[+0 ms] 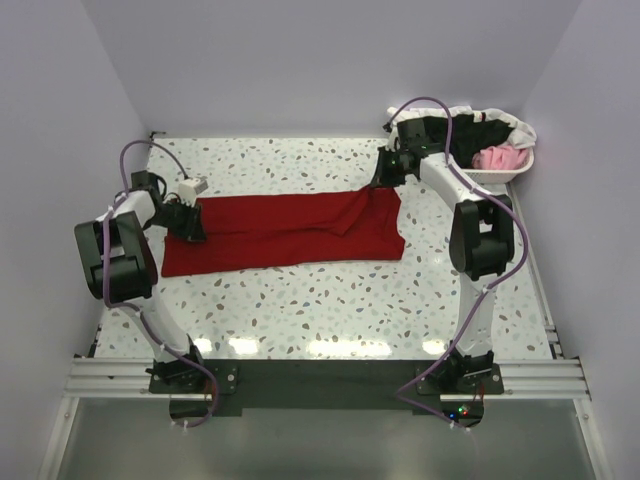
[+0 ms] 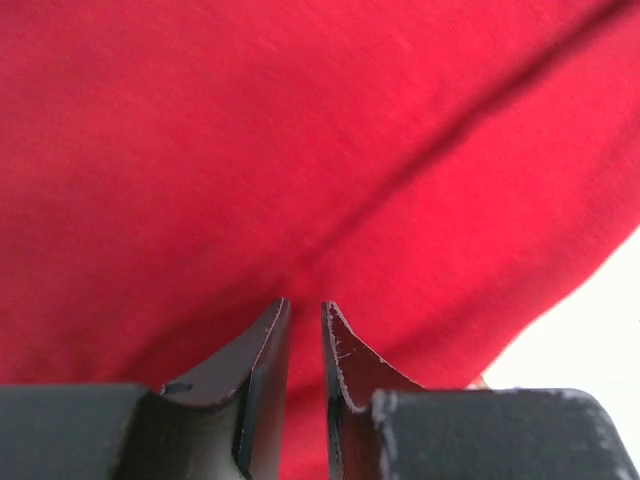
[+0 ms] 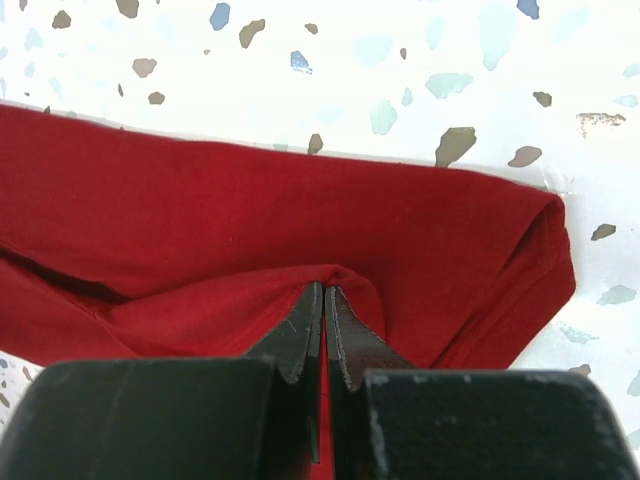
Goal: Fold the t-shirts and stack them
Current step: Fold the tshirt
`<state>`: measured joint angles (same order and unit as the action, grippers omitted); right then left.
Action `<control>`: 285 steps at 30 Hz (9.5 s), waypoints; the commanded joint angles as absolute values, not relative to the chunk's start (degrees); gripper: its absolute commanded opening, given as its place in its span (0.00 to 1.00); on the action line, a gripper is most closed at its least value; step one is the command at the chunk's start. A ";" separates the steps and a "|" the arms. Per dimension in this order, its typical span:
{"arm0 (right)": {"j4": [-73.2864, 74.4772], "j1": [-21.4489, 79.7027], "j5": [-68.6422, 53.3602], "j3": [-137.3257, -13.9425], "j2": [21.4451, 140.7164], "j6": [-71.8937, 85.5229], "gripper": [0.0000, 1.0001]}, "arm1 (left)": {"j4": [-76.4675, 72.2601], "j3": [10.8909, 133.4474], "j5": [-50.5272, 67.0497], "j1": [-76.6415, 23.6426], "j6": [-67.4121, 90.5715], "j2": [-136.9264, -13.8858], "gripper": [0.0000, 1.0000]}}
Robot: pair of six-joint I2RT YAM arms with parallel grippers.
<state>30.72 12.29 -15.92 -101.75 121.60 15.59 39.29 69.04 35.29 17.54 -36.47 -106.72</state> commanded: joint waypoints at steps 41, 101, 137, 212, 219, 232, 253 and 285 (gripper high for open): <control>31.64 11.87 -19.86 -106.17 125.86 17.58 0.00 | 12.57 77.17 35.25 -36.04 -64.95 -112.14 0.47; 55.29 12.48 -23.03 -104.15 119.01 -3.77 0.45 | 33.92 77.17 42.89 -21.89 -73.06 -103.72 0.36; 28.86 26.98 23.72 -135.09 144.33 -25.49 0.45 | 39.24 73.72 44.56 18.55 -52.70 -86.55 0.55; 12.91 26.72 21.29 -131.42 145.22 -38.33 0.50 | 24.53 50.20 31.58 -24.15 -29.45 -84.55 0.00; 32.03 26.98 14.08 -126.91 130.53 -31.22 0.73 | 24.08 50.18 27.86 -29.53 -27.07 -92.09 0.00; 59.50 24.79 -6.84 -108.33 109.97 -14.68 0.55 | 24.26 50.89 34.79 -38.41 -19.51 -91.24 0.00; 49.75 43.32 -9.86 -80.16 100.89 3.86 0.55 | 21.80 49.22 47.29 -17.32 -6.07 -84.20 0.00; 53.87 47.72 -5.88 -90.17 116.54 6.59 0.00 | 19.86 46.50 47.81 -13.45 -5.36 -80.95 0.01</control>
